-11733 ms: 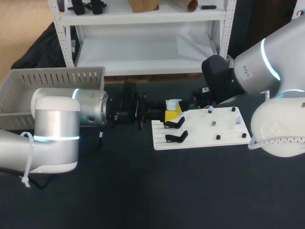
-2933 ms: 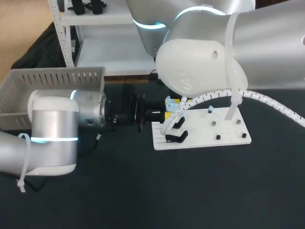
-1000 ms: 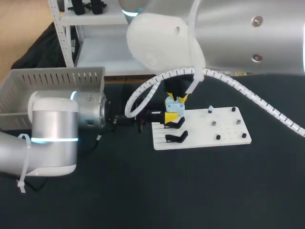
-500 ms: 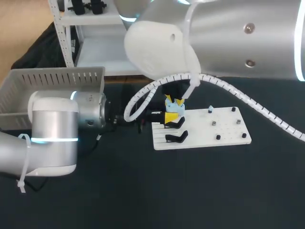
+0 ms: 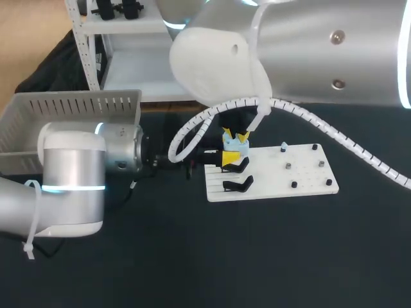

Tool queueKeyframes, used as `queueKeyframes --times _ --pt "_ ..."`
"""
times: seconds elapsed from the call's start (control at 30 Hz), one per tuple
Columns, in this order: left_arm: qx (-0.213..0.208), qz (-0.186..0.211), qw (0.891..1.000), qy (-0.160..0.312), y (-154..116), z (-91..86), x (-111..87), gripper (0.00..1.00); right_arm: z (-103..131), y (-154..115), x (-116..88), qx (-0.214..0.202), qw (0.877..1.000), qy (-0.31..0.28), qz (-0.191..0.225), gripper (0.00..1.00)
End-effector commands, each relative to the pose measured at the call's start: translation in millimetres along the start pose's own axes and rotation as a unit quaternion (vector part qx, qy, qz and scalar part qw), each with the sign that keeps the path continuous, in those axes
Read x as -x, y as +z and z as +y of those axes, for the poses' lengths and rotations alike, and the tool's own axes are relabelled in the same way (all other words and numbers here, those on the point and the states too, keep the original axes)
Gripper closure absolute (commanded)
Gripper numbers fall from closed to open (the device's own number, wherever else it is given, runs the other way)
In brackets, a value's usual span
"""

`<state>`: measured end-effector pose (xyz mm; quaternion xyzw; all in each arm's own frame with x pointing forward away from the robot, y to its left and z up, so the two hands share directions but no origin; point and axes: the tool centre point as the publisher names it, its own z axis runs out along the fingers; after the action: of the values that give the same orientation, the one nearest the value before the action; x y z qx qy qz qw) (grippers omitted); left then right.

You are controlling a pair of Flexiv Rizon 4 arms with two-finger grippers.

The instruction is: Pick up each earbud case from the left stands, insert the matching earbuds, close the lid, and place the case in the box.

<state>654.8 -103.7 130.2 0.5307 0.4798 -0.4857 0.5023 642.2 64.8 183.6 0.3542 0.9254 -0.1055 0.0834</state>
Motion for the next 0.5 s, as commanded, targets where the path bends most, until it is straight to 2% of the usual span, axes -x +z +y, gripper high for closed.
queueKeyframes --times 0.03,0.5 --pt "0.004 0.000 1.000 0.001 0.7 -1.7 0.0 1.00 0.9 0.6 0.7 0.000 1.000 0.000 0.002 1.00" --pt "0.004 0.000 1.000 0.001 0.7 -1.7 0.0 1.00 4.4 6.6 3.9 -0.007 1.000 0.001 0.006 1.00"
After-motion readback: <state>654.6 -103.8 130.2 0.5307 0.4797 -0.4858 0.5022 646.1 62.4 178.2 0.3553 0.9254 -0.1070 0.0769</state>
